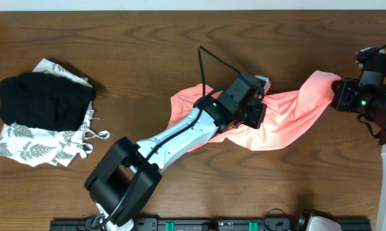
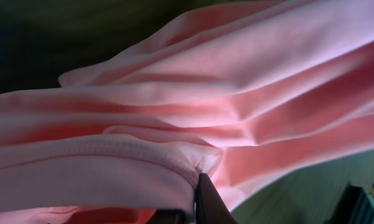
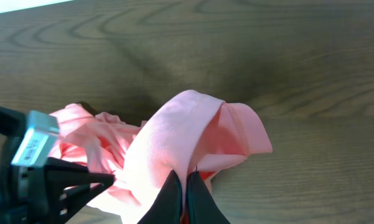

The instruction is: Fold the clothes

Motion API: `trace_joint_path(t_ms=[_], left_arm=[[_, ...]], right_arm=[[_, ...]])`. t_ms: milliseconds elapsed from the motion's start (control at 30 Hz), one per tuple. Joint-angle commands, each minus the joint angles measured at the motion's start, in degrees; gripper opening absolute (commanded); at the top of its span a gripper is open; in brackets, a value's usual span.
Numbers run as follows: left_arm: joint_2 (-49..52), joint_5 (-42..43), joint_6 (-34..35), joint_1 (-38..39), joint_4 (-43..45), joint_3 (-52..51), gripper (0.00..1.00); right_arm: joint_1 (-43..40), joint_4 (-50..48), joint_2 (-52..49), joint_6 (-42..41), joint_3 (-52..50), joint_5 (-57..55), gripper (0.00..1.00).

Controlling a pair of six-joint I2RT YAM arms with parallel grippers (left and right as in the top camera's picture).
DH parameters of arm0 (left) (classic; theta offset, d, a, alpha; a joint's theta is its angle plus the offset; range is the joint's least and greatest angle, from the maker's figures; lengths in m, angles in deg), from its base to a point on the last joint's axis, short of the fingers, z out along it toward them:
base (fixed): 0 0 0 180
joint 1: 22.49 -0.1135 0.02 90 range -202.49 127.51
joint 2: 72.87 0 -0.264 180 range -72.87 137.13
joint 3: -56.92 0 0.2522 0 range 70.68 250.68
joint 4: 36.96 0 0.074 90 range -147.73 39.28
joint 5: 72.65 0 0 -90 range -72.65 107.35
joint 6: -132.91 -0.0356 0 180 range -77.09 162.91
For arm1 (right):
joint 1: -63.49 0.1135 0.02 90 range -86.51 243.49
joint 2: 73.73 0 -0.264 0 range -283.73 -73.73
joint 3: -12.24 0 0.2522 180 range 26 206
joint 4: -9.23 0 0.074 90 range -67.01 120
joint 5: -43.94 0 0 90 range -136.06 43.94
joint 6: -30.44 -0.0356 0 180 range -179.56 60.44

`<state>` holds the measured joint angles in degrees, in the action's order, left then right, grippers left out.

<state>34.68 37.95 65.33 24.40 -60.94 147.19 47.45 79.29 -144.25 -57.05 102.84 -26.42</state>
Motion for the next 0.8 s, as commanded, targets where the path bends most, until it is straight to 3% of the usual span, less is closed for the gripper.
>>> trace_joint_path(t_ms=[0, 267, 767], left_arm=[[-1.62, -0.72, -1.25, -0.26, -1.11, 0.22, 0.06], [-10.1, -8.5, -3.63, -2.34, -7.56, 0.22, 0.06], [-20.87, -11.3, -4.63, -11.26, -16.7, 0.22, 0.06]], right_arm=[[0.26, -0.13, 0.0, -0.76, 1.11, 0.04, 0.02], [0.26, 0.09, 0.0, -1.05, 1.11, -1.64, 0.03], [0.24, 7.63, -0.59, -17.97, 1.03, -25.24, 0.04]])
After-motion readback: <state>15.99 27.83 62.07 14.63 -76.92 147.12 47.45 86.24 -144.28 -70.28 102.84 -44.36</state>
